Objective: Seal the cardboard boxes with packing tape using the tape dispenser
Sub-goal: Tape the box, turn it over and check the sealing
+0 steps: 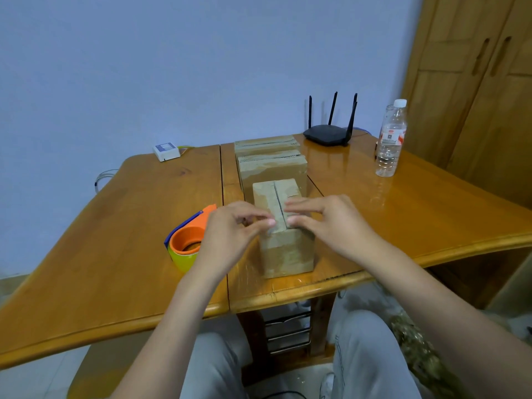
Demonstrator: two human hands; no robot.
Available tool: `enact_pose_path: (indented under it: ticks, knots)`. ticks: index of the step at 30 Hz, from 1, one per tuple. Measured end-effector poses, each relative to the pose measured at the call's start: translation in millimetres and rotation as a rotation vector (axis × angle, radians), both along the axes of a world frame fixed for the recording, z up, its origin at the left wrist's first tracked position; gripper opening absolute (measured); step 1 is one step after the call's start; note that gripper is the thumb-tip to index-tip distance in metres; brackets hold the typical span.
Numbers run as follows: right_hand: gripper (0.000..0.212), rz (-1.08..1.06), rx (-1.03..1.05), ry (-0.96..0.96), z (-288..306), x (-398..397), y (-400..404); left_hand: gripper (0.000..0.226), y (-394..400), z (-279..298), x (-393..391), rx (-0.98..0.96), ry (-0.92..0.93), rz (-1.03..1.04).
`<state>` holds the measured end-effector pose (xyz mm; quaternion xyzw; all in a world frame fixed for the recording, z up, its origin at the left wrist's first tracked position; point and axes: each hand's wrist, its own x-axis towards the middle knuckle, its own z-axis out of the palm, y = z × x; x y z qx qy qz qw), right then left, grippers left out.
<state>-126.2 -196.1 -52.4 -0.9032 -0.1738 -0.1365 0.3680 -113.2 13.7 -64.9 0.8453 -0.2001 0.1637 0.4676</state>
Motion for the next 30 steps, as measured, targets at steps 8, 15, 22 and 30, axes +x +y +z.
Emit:
enact_pose_path:
  ticks: [8,15,22,30]
  knots:
    - [0.028,0.091,-0.007,-0.021,-22,9,-5,0.013,-12,-15,6,0.088,-0.018,-0.025]
    - [0.036,0.153,0.05,-0.085,-45,14,-13,0.02,-5,-28,5,-0.021,-0.027,-0.073]
    - [0.037,0.181,0.099,-0.05,-46,14,-14,0.021,-3,-31,-3,-0.099,-0.009,-0.078]
    - [0.03,0.167,0.212,0.004,-44,13,-13,0.018,19,-35,-1,-0.197,0.049,-0.103]
